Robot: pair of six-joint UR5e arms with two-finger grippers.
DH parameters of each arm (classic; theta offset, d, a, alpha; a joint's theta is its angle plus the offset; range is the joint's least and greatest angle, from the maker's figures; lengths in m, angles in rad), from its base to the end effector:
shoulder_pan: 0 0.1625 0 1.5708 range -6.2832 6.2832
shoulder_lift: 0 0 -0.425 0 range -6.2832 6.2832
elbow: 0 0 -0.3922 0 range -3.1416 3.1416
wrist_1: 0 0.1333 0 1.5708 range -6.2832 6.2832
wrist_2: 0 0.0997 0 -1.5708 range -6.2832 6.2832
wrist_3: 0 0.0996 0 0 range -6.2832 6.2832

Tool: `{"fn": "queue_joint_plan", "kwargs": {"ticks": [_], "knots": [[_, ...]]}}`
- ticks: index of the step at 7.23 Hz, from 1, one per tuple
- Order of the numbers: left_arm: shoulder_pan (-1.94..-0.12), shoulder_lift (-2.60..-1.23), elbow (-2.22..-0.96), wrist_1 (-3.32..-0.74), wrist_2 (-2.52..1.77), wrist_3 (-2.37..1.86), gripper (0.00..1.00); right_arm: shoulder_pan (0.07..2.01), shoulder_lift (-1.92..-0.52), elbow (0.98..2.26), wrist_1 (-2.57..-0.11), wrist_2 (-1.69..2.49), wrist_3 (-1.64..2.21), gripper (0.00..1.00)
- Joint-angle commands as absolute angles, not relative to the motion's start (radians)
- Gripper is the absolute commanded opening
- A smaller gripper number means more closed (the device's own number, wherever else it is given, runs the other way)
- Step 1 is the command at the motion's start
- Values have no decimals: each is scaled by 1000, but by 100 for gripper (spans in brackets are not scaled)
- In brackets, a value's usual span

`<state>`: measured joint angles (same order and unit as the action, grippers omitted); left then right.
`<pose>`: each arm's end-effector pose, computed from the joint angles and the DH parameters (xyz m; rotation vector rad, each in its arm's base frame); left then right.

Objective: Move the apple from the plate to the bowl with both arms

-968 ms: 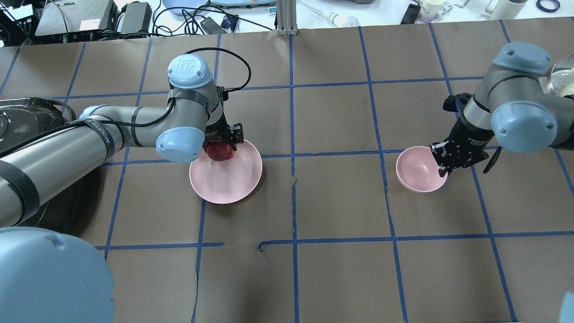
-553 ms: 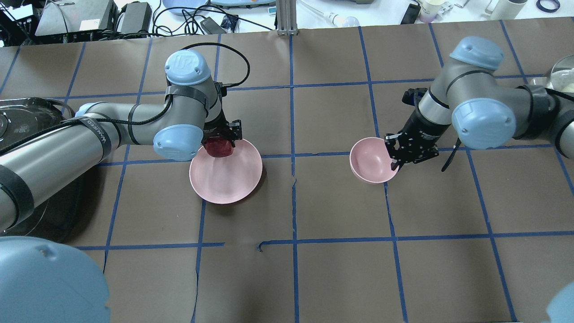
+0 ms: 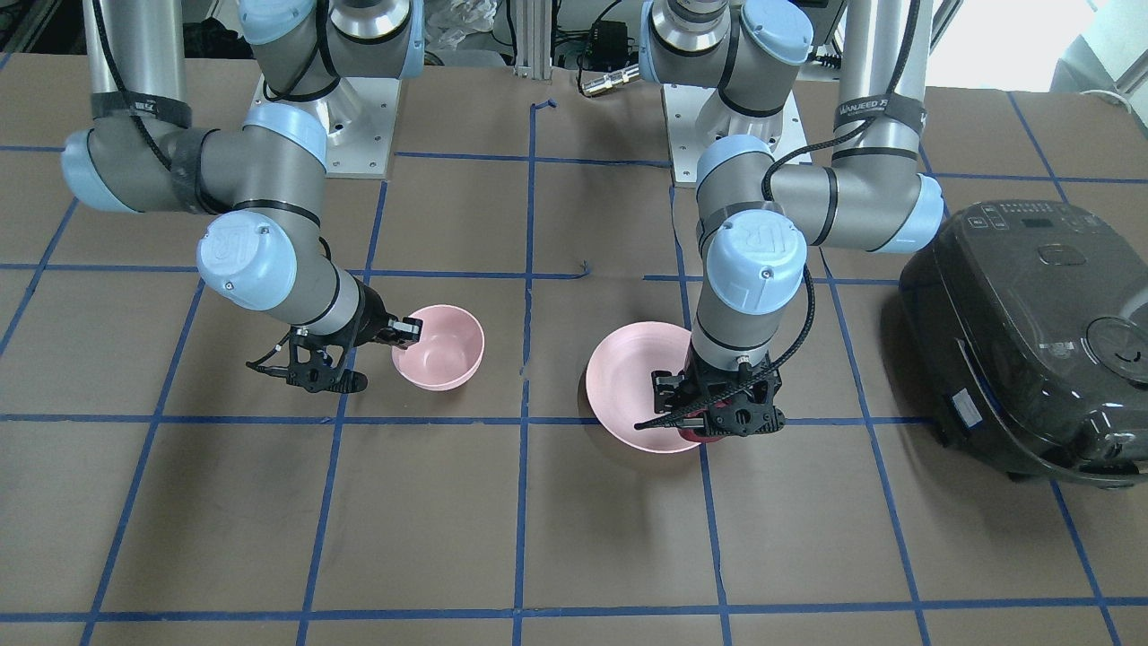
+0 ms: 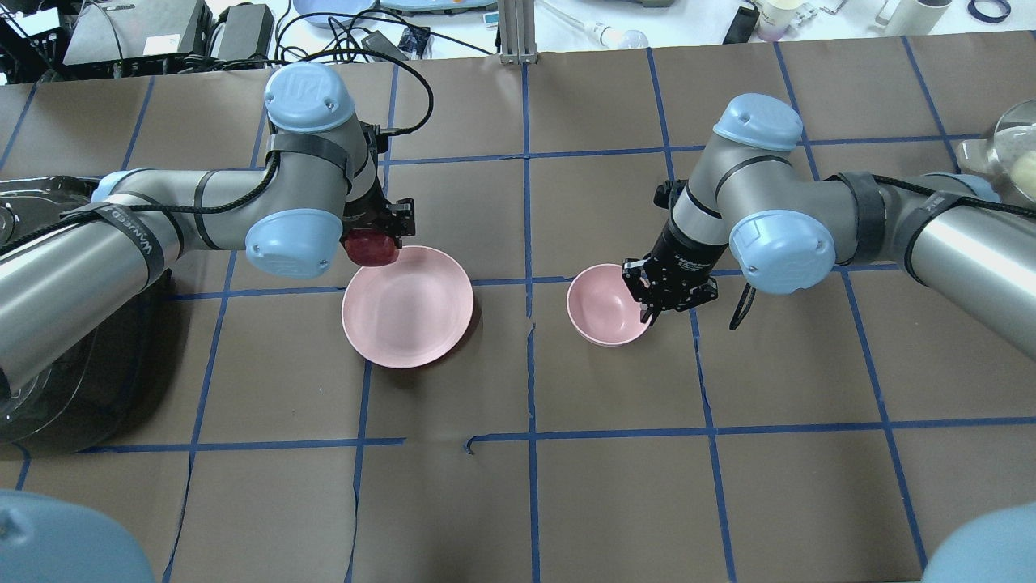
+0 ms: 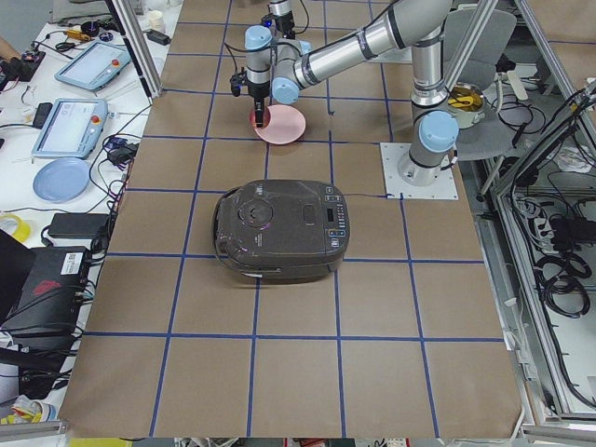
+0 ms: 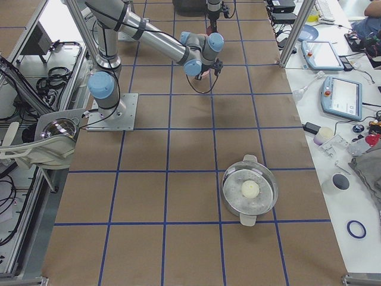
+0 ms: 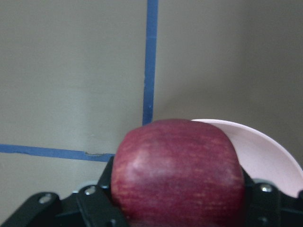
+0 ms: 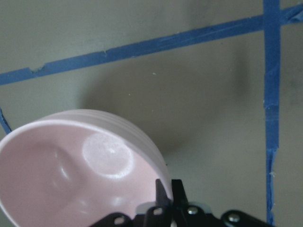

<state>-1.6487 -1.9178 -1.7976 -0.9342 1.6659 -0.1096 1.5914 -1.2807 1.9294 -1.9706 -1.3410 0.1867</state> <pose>-0.1686 -0.5682 0.2566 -0.0529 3.0504 -0.1090 0.1664 -0.5035 0.2142 0.2836 2.8997 0.3973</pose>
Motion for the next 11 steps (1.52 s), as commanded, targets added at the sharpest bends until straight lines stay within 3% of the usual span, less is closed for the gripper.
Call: {"fn": "queue_joint_plan", "kwargs": {"ticks": [1,3,4,5,7,10,11], "knots": [[-1653,-1884,-1796,-956,1660,-90,16,1594,-1285,1968,-1973,-1386,189,0],[-1699,-1842,-1795,-974,1661,-95,16,1594,-1290,1976,-1962,-1390,190,0],[-1712,-1833,-1795,-976,1658,-124,15,1594,-1290,1973,-1976,-1388,190,72],[-1726,-1826,-1795,-974,1628,-188,13,1591,-1296,1968,-1965,-1394,204,100],[-1805,-1825,-1764,-979,1623,-272,12,1553,-1351,1895,-1916,-1499,198,100],[-1934,-1856,-1715,-971,1577,-443,9,1464,-1431,1599,-1502,-1573,173,100],[-2007,-1867,-1677,-973,1565,-515,9,1430,-1421,1547,-1474,-1604,173,100]]}}
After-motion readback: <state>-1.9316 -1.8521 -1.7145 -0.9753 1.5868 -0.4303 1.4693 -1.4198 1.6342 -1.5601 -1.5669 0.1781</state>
